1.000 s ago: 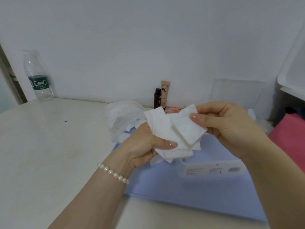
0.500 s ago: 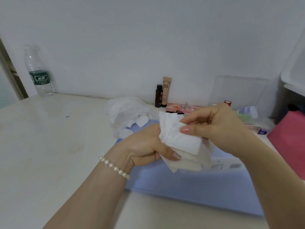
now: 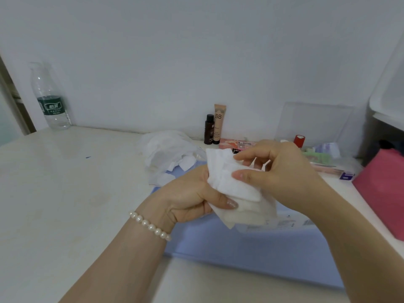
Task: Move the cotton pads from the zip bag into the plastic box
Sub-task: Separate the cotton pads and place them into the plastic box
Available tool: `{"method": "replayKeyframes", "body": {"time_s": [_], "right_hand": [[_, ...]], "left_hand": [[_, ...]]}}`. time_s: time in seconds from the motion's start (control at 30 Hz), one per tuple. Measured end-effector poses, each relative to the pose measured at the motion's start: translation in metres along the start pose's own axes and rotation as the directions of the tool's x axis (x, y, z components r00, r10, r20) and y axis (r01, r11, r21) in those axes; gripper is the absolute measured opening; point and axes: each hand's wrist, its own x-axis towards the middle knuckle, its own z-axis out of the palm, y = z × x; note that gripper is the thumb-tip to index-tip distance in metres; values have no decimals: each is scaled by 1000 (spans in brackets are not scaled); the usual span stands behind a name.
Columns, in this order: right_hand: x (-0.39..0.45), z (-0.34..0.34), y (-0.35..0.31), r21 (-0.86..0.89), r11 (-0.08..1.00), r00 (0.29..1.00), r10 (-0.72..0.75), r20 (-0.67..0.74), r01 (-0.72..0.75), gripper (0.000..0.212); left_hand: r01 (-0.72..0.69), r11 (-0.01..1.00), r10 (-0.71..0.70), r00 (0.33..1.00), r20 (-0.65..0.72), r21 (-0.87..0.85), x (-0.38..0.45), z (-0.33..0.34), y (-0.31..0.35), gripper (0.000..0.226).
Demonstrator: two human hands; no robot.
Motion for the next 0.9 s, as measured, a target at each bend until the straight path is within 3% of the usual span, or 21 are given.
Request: {"method": "replayKeyframes", "body": {"time_s": [0.13, 0.4, 0.63, 0.7, 0.8, 0.9], "right_hand": [[-1, -5, -2, -77, 996, 998, -38, 43, 42, 28], [1, 1, 4, -190, 960, 978, -208, -8, 203, 17], [2, 9, 10, -265, 881, 867, -451, -213, 393, 8], [0, 8, 6, -135, 919, 887, -393, -243, 370, 7], [-1, 3, 3, 154, 974, 975, -139, -173, 167, 21], [1, 2, 8, 263, 962, 993, -52, -103, 78, 17]], "left_hand": [[-18, 1000, 18, 1000, -3, -11, 0, -2, 0, 58], [-38, 999, 38, 999, -24, -12, 1, -3, 0, 54], [-116, 987, 111, 993, -51, -111, 4, -1, 1, 51], [-138, 982, 129, 989, -73, -132, 5, -1, 1, 51], [-156, 977, 145, 986, -87, -144, 7, 1, -1, 53], [-173, 975, 155, 979, -129, -137, 10, 2, -4, 55]]}}
